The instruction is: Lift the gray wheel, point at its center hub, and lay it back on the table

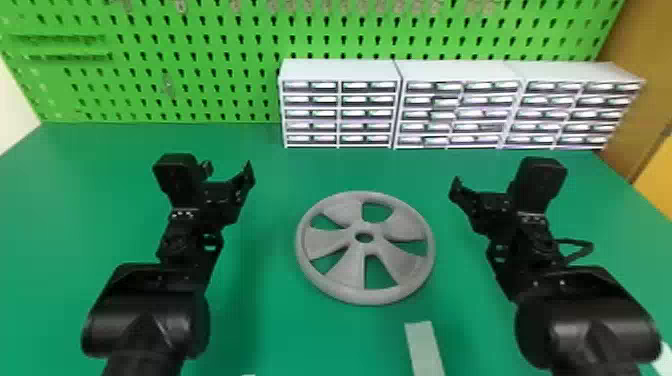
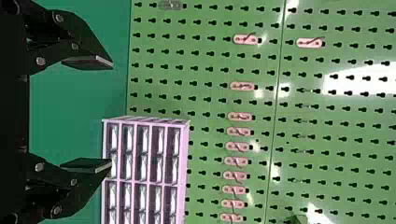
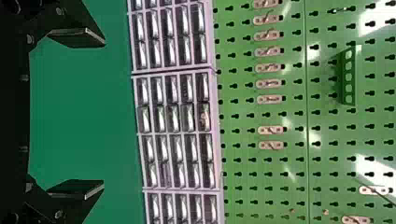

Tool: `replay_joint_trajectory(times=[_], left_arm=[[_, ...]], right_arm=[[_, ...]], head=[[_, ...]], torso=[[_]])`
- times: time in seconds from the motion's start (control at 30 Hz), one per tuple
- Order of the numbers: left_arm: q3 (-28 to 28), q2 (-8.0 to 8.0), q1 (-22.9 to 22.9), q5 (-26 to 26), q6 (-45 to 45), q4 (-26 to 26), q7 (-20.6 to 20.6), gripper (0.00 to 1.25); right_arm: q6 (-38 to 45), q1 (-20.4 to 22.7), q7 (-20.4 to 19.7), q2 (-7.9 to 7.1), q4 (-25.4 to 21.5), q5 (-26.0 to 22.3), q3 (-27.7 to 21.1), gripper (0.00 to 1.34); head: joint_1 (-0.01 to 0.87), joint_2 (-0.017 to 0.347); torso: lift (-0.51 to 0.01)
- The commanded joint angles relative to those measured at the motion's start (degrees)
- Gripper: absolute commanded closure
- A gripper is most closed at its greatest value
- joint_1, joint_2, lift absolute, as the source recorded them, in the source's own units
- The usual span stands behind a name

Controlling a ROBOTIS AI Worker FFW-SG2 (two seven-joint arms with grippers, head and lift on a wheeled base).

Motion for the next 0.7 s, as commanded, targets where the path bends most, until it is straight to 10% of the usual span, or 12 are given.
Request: replay_joint_trajectory(times=[0.0, 0.67], left_arm=[[0.0, 0.0, 0.3, -0.2, 0.0, 0.0, 0.0, 0.5], [0.1, -0.09, 0.2, 0.3, -0.1, -0.2, 0.0, 0.5]], right_arm=[[-1.3, 0.1, 0.7, -0.28, 0.0, 1.2, -0.1, 0.22], [-5.9, -1.3, 3.0, -0.9, 0.2, 4.3, 4.3, 0.22]], head=[[0.692, 0.048], [0.692, 0.048]], torso=[[-0.096], [-0.096]])
